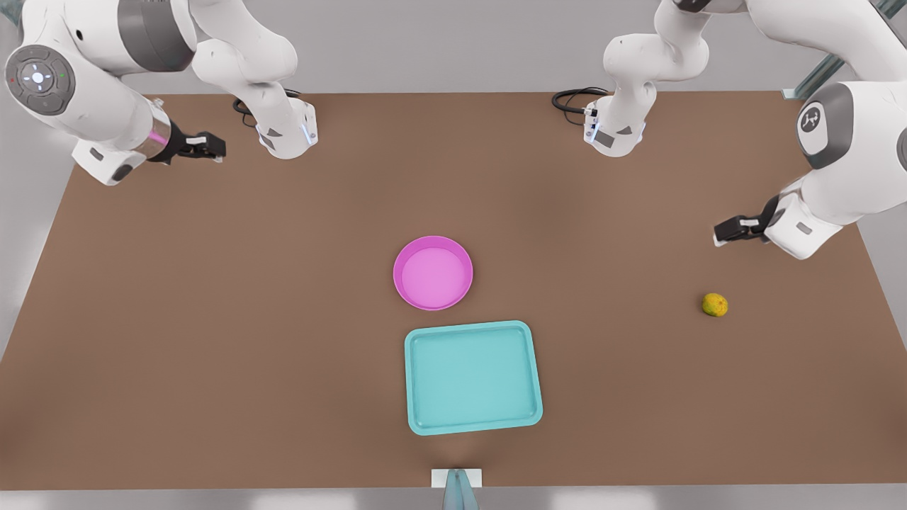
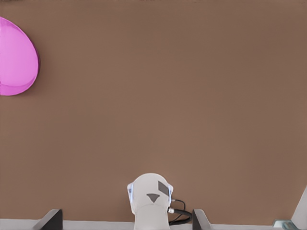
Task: Place the orange on the plate with the left arm and the plate on the tray with the right arm
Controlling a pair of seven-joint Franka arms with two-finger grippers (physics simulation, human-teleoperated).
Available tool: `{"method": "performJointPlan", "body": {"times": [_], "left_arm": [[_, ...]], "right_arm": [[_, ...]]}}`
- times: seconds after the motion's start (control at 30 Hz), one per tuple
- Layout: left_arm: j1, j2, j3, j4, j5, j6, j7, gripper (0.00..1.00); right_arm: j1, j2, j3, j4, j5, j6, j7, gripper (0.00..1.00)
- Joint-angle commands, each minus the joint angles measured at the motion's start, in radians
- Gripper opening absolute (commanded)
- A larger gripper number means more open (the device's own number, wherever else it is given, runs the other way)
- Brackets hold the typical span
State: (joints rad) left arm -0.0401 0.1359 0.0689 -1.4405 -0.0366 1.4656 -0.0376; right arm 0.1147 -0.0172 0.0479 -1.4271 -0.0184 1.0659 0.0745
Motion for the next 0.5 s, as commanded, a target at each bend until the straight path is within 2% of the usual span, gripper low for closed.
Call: {"method": "performJointPlan", "body": {"times": [0.0, 0.07, 0.1, 0.17, 0.23, 0.33, 0.47], "left_arm": [[0.002, -0.001, 0.0, 0.002, 0.003, 0.029, -0.004, 1.0], [0.074, 0.1, 0.003, -0.038, 0.003, 0.01, -0.018, 1.0], [0.1, 0.136, 0.011, -0.175, 0.001, 0.228, -0.024, 1.0], [0.157, 0.241, 0.017, -0.27, -0.008, 0.534, 0.007, 1.0], [0.201, 0.312, 0.017, -0.333, -0.012, 0.709, 0.123, 1.0], [0.226, 0.355, 0.025, -0.413, -0.012, 0.828, 0.245, 1.0], [0.25, 0.37, 0.055, -0.413, -0.012, 0.834, 0.321, 1.0]], "right_arm": [[-0.193, 0.0, 0.0, 0.0, -0.003, 0.071, 0.041, 1.0], [-0.191, 0.008, 0.0, 0.005, -0.003, 0.054, 0.044, 1.0], [-0.191, 0.019, 0.0, 0.005, -0.002, 0.052, 0.044, 1.0], [-0.191, 0.037, 0.006, 0.007, -0.002, 0.04, 0.045, 1.0], [-0.191, 0.043, 0.006, 0.01, 0.0, 0.028, 0.047, 1.0], [-0.193, 0.043, 0.015, 0.01, 0.0, 0.013, 0.048, 1.0], [-0.19, 0.059, 0.029, 0.007, -0.002, 0.016, 0.045, 1.0]]}}
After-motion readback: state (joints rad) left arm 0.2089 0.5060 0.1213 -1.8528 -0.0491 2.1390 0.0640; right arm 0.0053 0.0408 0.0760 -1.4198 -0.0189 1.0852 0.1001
